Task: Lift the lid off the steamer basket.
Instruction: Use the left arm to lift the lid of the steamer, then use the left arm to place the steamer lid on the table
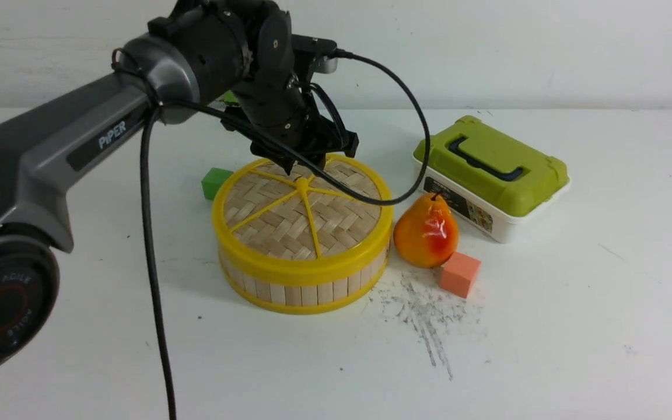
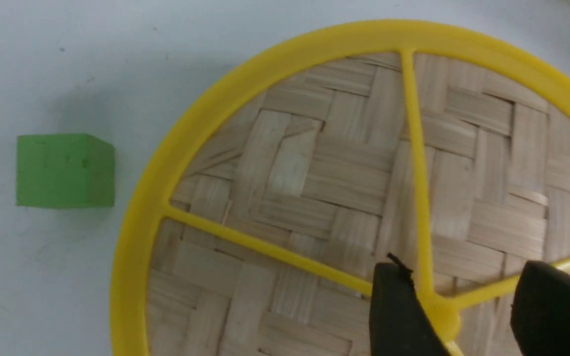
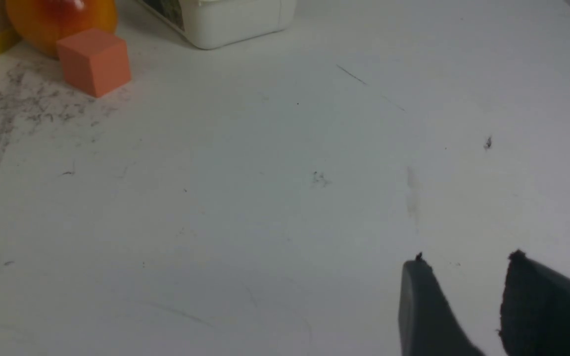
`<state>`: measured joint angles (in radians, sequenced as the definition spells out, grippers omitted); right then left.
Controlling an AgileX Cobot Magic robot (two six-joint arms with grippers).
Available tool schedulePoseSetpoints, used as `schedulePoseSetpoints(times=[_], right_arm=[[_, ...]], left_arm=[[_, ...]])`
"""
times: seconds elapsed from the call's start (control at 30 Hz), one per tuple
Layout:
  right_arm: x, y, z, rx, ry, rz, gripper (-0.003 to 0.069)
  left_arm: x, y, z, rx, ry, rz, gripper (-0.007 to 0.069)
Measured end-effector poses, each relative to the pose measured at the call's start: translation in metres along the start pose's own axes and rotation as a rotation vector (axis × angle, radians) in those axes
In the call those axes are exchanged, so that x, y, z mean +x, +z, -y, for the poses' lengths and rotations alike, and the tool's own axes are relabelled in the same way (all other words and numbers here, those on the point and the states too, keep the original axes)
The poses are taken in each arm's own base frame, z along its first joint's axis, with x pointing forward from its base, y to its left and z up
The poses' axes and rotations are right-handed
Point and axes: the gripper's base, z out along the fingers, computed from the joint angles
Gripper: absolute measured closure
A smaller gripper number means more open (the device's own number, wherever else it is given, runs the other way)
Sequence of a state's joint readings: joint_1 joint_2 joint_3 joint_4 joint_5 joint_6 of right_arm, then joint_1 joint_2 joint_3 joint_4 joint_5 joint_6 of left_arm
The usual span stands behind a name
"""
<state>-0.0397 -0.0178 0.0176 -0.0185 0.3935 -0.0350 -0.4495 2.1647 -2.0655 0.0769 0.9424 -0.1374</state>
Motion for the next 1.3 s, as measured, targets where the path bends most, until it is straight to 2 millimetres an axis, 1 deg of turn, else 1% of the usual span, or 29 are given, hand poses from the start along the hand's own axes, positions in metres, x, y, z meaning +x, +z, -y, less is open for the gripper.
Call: schedulePoseSetpoints(times=[0.3, 0.37, 0.47, 0.63, 0.67, 0.7, 0.9, 1.0, 1.13, 1.17, 1.2, 1.23, 1.3], right_arm=[[0.000, 0.000, 0.000, 0.000, 0.000, 0.000, 0.0419], [0.000, 0.000, 0.000, 0.000, 0.000, 0.000, 0.0419], [0.000, 0.000, 0.000, 0.000, 0.000, 0.000, 0.0419], [0.000, 0.000, 0.000, 0.000, 0.000, 0.000, 0.0419], [0.000, 0.000, 0.000, 0.000, 0.000, 0.000, 0.0419], [0.000, 0.000, 0.000, 0.000, 0.000, 0.000, 0.0419], [0.000, 0.000, 0.000, 0.000, 0.000, 0.000, 0.0419], [0.000, 0.000, 0.000, 0.000, 0.000, 0.000, 0.0419], [0.000, 0.000, 0.000, 0.000, 0.000, 0.000, 0.0419], [0.000, 0.000, 0.000, 0.000, 0.000, 0.000, 0.0419], [0.000, 0.000, 0.000, 0.000, 0.000, 0.000, 0.0419], [0.000, 0.000, 0.000, 0.000, 0.000, 0.000, 0.0419], [0.000, 0.000, 0.000, 0.000, 0.000, 0.000, 0.0419]], left_arm=[[0.003, 0.012, 0.002, 0.012, -0.016, -0.015, 0.0302], [0.006, 0.018, 0.003, 0.024, -0.027, -0.041, 0.0309], [0.006, 0.020, 0.003, 0.023, -0.027, -0.044, 0.0333], [0.006, 0.019, 0.003, 0.016, -0.023, -0.044, 0.0459], [0.006, 0.019, 0.002, 0.016, -0.022, -0.043, 0.0501], [0.006, 0.019, 0.002, 0.016, -0.022, -0.043, 0.0519], [0.006, 0.018, 0.002, 0.015, -0.022, -0.041, 0.0518], [0.005, 0.014, 0.002, 0.015, -0.022, -0.037, 0.0518], [-0.001, -0.011, 0.001, 0.018, -0.025, -0.008, 0.0518], [-0.007, -0.036, -0.001, 0.014, -0.021, 0.039, 0.0518], [-0.008, -0.039, -0.001, 0.012, -0.020, 0.046, 0.0518], [-0.013, -0.063, -0.004, -0.005, -0.010, 0.095, 0.0518], [-0.018, -0.093, -0.010, -0.047, 0.012, 0.148, 0.0518]])
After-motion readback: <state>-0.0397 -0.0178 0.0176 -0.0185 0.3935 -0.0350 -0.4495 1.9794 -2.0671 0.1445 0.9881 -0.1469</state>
